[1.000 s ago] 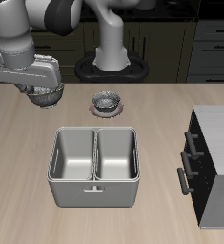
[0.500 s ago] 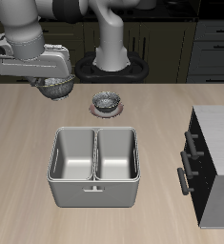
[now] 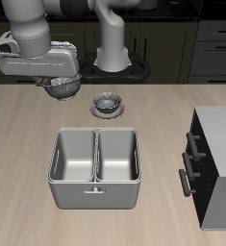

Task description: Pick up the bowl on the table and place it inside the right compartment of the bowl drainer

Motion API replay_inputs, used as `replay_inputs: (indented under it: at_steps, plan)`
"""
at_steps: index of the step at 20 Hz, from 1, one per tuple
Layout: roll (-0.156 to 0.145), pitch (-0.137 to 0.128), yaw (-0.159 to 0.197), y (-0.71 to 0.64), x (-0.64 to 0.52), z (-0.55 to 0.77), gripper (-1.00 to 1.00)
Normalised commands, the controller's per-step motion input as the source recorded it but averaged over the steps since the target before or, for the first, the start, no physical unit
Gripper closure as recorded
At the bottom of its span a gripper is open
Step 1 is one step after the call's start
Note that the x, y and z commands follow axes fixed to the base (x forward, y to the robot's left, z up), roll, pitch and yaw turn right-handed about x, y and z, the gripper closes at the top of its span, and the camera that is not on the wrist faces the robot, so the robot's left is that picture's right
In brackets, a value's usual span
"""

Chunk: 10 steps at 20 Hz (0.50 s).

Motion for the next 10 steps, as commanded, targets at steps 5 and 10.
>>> replay_inputs:
  at_steps: [5,10]
  plan:
    - [-0.012,0.014,-0.012,0.08,0.25,0.02,1.0]
    - [0.001,0.002,-0.003,0.14,0.17,0.05,1.0]
